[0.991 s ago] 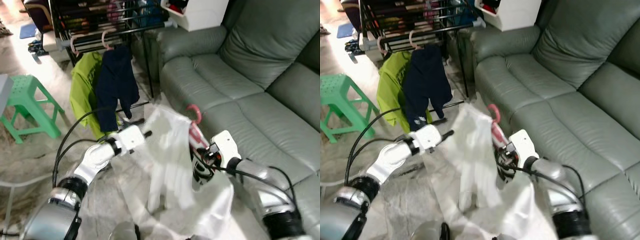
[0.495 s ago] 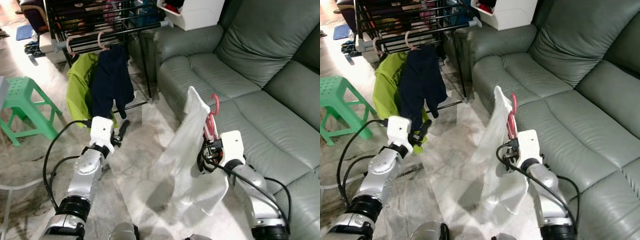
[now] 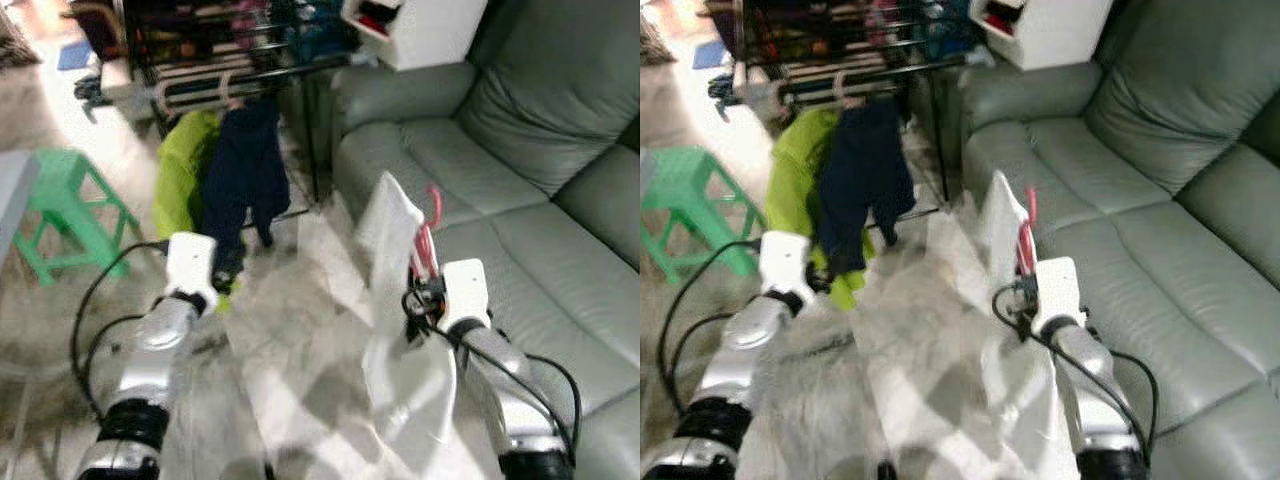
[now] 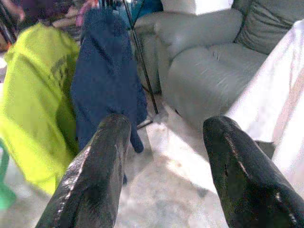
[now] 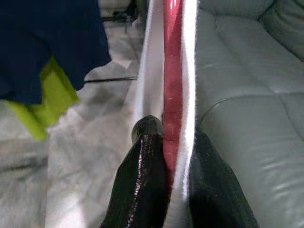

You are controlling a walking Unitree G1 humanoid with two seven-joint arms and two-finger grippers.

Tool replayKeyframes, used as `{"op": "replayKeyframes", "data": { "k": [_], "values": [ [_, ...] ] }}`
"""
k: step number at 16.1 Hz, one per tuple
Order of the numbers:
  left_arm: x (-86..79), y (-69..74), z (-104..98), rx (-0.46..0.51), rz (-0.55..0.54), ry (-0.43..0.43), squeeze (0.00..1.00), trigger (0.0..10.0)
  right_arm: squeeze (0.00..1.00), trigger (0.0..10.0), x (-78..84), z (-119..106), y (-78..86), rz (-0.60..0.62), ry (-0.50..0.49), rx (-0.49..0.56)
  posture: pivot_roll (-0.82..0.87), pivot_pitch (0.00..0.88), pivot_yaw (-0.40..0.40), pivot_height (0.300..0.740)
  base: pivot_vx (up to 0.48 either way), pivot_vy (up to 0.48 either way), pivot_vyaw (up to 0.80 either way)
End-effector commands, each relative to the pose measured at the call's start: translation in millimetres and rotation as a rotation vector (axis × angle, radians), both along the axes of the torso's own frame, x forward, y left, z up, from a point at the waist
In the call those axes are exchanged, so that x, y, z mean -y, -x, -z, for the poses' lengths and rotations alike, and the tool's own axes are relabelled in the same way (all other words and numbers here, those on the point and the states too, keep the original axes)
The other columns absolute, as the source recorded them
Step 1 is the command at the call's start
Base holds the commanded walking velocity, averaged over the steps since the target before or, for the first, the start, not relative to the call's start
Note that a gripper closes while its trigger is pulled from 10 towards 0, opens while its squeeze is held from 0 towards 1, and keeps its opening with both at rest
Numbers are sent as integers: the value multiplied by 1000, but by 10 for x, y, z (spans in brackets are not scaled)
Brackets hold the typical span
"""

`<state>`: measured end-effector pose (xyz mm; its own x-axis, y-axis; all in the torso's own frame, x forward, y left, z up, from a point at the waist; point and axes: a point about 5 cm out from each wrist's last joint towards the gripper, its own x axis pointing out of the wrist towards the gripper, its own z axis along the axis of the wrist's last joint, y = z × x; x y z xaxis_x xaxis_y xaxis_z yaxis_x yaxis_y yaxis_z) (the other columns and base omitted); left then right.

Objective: Hang hanger

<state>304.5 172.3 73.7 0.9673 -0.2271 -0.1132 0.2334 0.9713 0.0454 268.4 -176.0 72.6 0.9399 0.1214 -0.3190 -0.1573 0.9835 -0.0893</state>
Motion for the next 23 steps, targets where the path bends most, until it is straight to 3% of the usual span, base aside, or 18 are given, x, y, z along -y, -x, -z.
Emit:
{"op": "replayKeyframes", "data": {
  "k": [1, 5, 6, 9, 12, 16, 19, 23],
  "values": [
    [88, -36, -76, 25, 17, 10, 0, 10000, 0, 10000, 77, -144, -52, 20, 11, 75, -79, 0, 32, 740, 412, 0, 425],
    [31, 2, -5, 4, -82, -6, 0, 10000, 0, 10000, 126, -65, -67, 15, 49, 63, -72, 0, 24, 740, 300, 0, 0],
    [-48, 17, 28, 15, -170, -54, 0, 10000, 0, 10000, 128, 11, -60, 19, 40, 39, -63, 0, 18, 740, 0, 0, 0],
    [-127, 57, 112, -4, -245, -100, 0, 10000, 0, 10000, 89, 127, 13, 28, 17, 29, -35, 0, 3, 740, 0, 0, 0],
    [-300, 255, 267, -21, -295, -161, 0, 10000, 0, 10000, 40, 211, 114, 28, -15, 55, -13, 0, 6, 740, 0, 0, 0],
    [-442, 502, 510, -105, -315, -213, 0, 10000, 0, 10000, 125, 301, 222, 74, -39, 52, -27, 0, 31, 740, 0, 0, 197],
    [-447, 459, 492, -98, -316, -230, 0, 10000, 0, 10000, 121, 303, 231, 92, -50, 62, -35, 0, 40, 740, 0, 356, 658],
    [-436, 426, 477, -93, -317, -231, 0, 10000, 0, 10000, 96, 301, 227, 92, -59, 66, -42, 0, 45, 740, 0, 480, 0]
  ]
}}
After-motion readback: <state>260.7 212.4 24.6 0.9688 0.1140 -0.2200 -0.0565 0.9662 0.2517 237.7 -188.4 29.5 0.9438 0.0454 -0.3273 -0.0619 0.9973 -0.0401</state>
